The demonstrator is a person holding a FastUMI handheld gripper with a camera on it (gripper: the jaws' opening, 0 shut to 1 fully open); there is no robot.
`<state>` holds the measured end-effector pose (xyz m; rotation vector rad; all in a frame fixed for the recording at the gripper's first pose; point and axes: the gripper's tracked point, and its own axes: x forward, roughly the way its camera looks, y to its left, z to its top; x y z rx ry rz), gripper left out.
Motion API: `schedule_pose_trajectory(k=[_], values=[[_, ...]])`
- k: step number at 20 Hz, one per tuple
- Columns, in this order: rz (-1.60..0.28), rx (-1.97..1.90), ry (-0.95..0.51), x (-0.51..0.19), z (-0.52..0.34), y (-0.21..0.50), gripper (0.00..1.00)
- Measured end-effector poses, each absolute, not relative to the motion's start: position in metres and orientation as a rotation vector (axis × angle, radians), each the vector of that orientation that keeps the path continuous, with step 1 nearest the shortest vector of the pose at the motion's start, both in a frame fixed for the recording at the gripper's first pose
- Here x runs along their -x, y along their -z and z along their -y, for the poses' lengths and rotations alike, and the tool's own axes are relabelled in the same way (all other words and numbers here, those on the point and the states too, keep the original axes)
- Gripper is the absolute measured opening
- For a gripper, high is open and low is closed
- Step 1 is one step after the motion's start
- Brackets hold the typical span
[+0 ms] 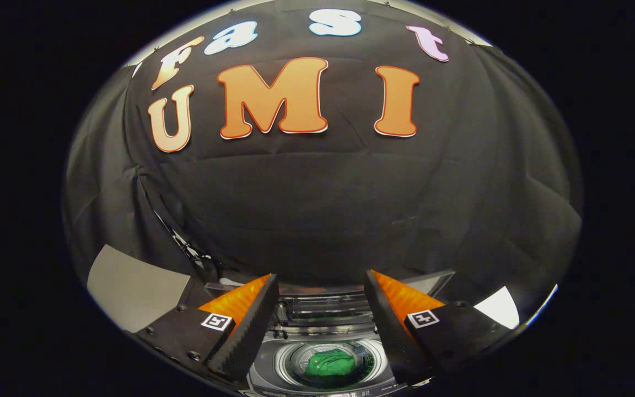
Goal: Put the clothes into the washing machine and then close the washing machine lid.
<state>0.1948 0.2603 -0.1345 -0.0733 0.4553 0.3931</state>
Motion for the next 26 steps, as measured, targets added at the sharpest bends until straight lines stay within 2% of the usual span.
schedule_pose_trajectory(k=[12, 26], values=[[-0.503, 0.122, -0.415, -0.227, -0.283, 0.180, 0.99], [-0.371, 0.058, -0.451, -0.212, -0.282, 0.179, 0.98]])
